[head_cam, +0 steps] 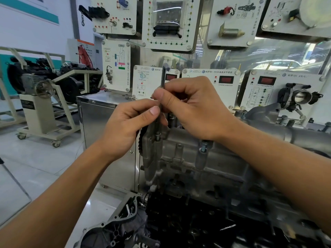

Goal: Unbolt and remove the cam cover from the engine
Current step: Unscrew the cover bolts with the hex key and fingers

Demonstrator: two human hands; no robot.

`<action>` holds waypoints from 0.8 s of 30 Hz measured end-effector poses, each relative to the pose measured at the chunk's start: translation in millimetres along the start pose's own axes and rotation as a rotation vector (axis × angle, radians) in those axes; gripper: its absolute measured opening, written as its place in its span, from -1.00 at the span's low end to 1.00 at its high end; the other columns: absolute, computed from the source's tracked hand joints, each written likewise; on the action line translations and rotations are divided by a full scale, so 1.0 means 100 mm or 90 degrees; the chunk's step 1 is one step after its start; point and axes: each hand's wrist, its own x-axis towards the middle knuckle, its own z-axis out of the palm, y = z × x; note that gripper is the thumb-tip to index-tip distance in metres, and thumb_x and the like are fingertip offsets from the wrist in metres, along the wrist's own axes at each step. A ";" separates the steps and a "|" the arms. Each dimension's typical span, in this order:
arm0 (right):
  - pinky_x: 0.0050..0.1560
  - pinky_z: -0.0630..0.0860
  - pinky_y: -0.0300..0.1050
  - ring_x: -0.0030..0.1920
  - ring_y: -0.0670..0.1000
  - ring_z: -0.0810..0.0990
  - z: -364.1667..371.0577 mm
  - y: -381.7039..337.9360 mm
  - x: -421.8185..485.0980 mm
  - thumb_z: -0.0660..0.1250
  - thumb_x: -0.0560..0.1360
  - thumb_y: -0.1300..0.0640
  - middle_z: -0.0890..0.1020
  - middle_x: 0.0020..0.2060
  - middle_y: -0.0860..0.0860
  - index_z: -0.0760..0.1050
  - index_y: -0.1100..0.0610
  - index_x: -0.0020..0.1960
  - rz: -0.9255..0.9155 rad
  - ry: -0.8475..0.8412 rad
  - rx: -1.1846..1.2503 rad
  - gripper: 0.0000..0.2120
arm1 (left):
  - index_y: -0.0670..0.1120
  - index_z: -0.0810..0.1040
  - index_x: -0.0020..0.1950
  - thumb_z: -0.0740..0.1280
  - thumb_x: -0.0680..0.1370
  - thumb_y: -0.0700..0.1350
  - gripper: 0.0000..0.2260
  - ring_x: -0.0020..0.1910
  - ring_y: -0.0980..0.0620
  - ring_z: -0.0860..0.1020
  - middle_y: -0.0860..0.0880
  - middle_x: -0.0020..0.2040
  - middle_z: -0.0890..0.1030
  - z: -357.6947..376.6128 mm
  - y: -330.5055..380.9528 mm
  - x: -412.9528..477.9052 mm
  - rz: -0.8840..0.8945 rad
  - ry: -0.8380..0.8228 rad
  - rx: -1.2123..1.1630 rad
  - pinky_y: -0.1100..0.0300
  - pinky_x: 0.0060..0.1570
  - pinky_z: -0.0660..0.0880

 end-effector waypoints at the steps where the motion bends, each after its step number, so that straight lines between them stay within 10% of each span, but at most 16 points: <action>1: -0.33 0.50 0.00 -0.39 0.11 0.60 0.00 0.00 0.00 0.27 0.64 0.22 0.61 -0.41 0.19 0.58 0.42 -0.20 0.004 -0.008 0.005 -0.67 | -0.03 0.71 -0.07 0.38 0.52 -0.02 -0.86 -0.12 -0.09 0.62 -0.13 -0.18 0.65 0.00 0.00 0.00 0.001 -0.004 -0.001 0.11 -0.03 0.55; 24: -0.40 0.37 -0.08 -0.42 -0.05 0.39 0.00 -0.06 0.00 0.51 0.47 0.16 0.55 -0.43 0.20 0.59 0.13 -0.25 0.019 0.066 -0.015 -0.84 | -0.47 0.43 -0.05 0.47 0.37 -0.03 -0.49 -0.27 0.17 0.58 0.08 -0.31 0.59 0.11 -0.02 0.01 0.061 0.050 0.045 0.34 -0.19 0.54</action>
